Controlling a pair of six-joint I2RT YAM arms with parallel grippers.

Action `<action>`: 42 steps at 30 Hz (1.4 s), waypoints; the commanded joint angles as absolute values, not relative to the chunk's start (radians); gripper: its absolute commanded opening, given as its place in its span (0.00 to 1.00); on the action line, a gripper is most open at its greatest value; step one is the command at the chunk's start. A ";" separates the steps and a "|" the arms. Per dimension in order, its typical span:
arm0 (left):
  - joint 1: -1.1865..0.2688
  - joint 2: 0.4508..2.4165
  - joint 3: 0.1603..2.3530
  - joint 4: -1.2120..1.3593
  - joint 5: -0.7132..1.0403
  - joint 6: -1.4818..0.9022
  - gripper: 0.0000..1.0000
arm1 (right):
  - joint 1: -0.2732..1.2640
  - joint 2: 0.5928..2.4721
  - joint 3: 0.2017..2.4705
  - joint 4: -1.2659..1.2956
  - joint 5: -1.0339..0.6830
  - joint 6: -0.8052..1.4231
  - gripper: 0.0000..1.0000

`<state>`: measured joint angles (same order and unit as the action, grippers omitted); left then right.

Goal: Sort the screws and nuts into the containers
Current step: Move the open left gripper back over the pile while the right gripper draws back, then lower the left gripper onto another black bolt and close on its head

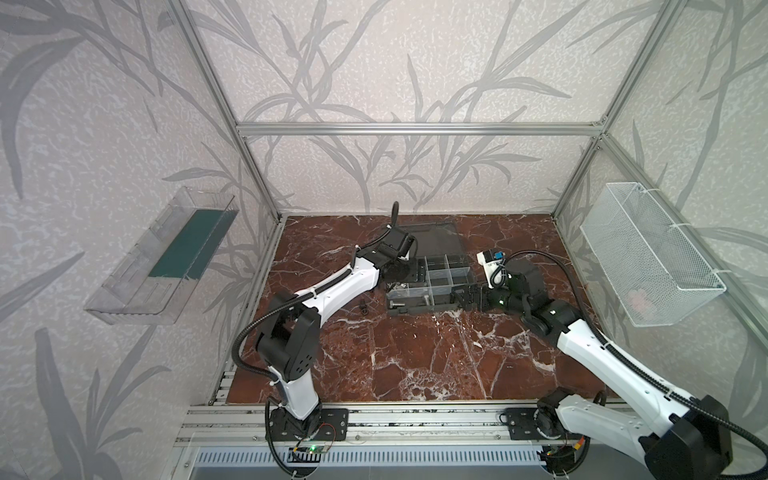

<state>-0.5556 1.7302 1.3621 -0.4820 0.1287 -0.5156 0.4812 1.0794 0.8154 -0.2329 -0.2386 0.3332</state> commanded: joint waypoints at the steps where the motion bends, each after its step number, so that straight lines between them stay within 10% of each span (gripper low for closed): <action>1: -0.513 1.657 1.311 -0.504 0.099 -0.510 0.93 | 0.481 1.101 0.870 -0.182 -0.278 0.352 0.99; 25: -0.266 1.802 1.274 -0.539 0.078 -0.555 0.97 | 0.686 1.302 0.957 -0.126 -0.259 0.376 0.99; 42: -0.163 1.915 1.301 -0.484 0.102 -0.521 0.73 | 0.706 1.307 0.928 -0.122 -0.255 0.382 0.99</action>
<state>-0.1616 1.8927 1.2881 -0.4862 0.1024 -0.5327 0.7006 1.3033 0.9379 -0.1394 -0.2596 0.3744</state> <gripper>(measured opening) 0.733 0.991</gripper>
